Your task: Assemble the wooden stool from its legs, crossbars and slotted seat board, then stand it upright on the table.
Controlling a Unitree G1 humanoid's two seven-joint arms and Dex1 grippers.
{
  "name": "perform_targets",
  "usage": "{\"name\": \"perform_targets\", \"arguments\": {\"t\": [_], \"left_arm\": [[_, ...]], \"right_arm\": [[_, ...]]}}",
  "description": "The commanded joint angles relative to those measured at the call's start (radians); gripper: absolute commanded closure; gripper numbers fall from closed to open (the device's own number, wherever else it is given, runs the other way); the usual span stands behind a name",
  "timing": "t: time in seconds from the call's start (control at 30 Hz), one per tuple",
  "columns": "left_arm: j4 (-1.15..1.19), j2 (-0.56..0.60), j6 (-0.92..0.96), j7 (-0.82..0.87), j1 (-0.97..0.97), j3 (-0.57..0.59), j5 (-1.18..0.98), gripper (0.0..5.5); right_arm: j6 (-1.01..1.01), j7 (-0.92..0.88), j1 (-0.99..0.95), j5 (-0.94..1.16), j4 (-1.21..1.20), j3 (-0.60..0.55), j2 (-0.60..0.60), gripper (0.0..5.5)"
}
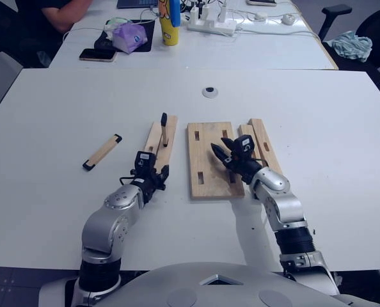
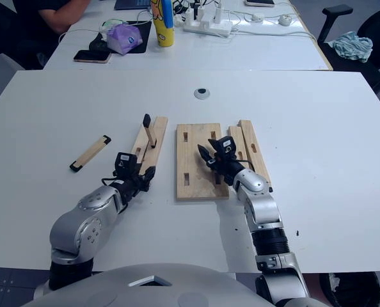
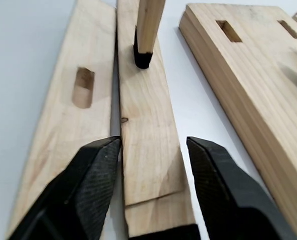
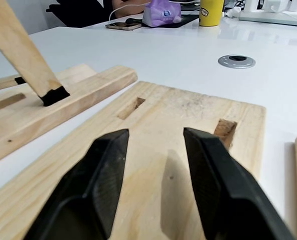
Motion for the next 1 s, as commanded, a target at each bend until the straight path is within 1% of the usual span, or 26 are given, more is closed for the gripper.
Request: {"name": "perform_targets", "arguments": {"t": [0.03,0.27,0.4,0.6,0.63,0.7,0.77,0.87,1.0], "left_arm": [[-0.003,0.014,0.036,-0.011,-0.001,-0.003,-0.006,3.06],[0.031,0.041,0.031,-0.026,-0.019,-0.003,0.006,3.06],[0.078,0.056,0.035,-0.044,-0.056,-0.022,0.008,3.06],[0.154,0.1,-0.007,-0.072,-0.082,-0.039,0.024,3.06],[0.164,0.107,-0.014,-0.077,-0.082,-0.042,0.028,3.23],[0.179,0.126,-0.036,-0.086,-0.085,-0.047,0.038,3.39],[0.199,0.157,-0.063,-0.1,-0.096,-0.06,0.056,3.45],[0.211,0.183,-0.089,-0.115,-0.122,-0.05,0.064,3.45],[0.208,0.163,-0.173,-0.126,-0.135,-0.009,0.049,3.45]], "right_arm": [[0.011,-0.01,0.012,0.0,-0.016,0.004,0.004,3.47],[0.005,-0.019,0.016,-0.001,-0.016,0.006,0.012,3.47],[0.001,-0.023,0.011,-0.002,-0.011,0.008,0.017,3.47],[-0.003,-0.032,0.01,-0.002,-0.011,0.008,0.027,3.47],[-0.004,-0.033,0.012,-0.001,-0.013,0.007,0.028,3.47],[-0.004,-0.037,0.013,0.0,-0.016,0.005,0.029,3.47],[-0.002,-0.042,0.012,0.003,-0.018,0.0,0.03,3.47],[0.015,-0.046,0.008,0.017,-0.026,-0.011,0.035,3.47],[0.056,-0.061,-0.019,0.029,-0.033,-0.028,0.04,3.47]]}}
